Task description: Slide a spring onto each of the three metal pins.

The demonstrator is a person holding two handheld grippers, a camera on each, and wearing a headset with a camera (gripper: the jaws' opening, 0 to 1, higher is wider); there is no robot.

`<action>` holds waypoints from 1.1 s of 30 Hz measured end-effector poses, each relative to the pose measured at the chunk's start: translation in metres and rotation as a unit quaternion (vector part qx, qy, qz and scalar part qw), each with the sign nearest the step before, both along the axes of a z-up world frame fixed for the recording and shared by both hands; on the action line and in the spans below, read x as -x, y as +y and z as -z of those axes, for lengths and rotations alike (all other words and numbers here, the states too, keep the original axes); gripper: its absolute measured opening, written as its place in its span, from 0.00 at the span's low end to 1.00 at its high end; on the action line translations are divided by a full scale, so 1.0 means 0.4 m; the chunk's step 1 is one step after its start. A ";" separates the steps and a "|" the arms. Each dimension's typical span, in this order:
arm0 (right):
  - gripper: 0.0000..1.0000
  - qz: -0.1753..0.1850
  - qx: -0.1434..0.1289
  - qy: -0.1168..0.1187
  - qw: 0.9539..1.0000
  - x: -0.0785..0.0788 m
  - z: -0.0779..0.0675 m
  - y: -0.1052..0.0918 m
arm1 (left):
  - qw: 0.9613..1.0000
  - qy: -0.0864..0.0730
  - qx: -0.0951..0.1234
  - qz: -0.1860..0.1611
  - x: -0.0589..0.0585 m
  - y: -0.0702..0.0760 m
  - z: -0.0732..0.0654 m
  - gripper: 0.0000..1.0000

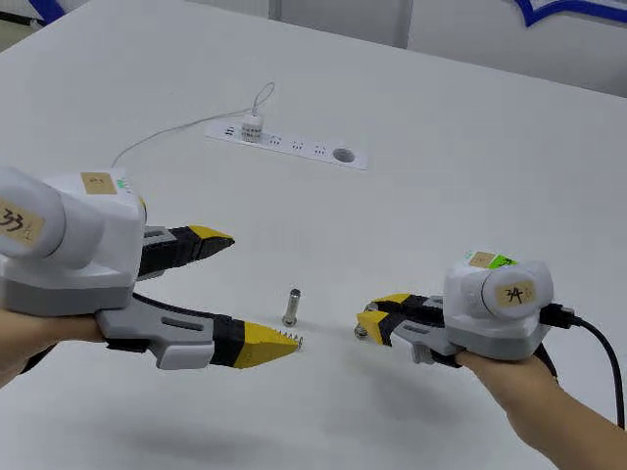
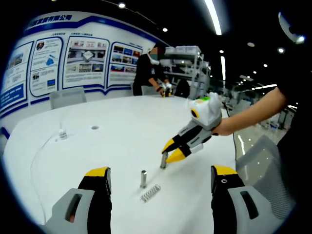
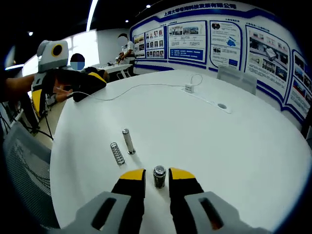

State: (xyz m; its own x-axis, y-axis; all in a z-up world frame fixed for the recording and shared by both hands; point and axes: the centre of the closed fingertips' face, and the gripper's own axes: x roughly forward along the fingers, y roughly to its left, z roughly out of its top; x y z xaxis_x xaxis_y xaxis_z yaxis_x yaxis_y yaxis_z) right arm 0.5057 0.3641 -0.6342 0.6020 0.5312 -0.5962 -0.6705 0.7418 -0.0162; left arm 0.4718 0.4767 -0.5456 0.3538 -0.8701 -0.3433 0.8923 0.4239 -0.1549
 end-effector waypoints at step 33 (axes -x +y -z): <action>0.19 -0.124 0.039 0.027 0.991 0.054 0.076 0.197 | 1.000 0.008 -0.009 -0.016 -0.008 0.038 0.033 0.86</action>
State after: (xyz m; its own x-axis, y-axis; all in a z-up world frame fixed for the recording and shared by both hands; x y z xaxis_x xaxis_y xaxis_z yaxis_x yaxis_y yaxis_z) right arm 0.4840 0.4429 -0.6646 0.4258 0.6093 -0.6689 -0.8329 0.5527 -0.0266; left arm 0.4749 0.4919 -0.5588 0.3747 -0.8527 -0.3640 0.8761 0.4541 -0.1618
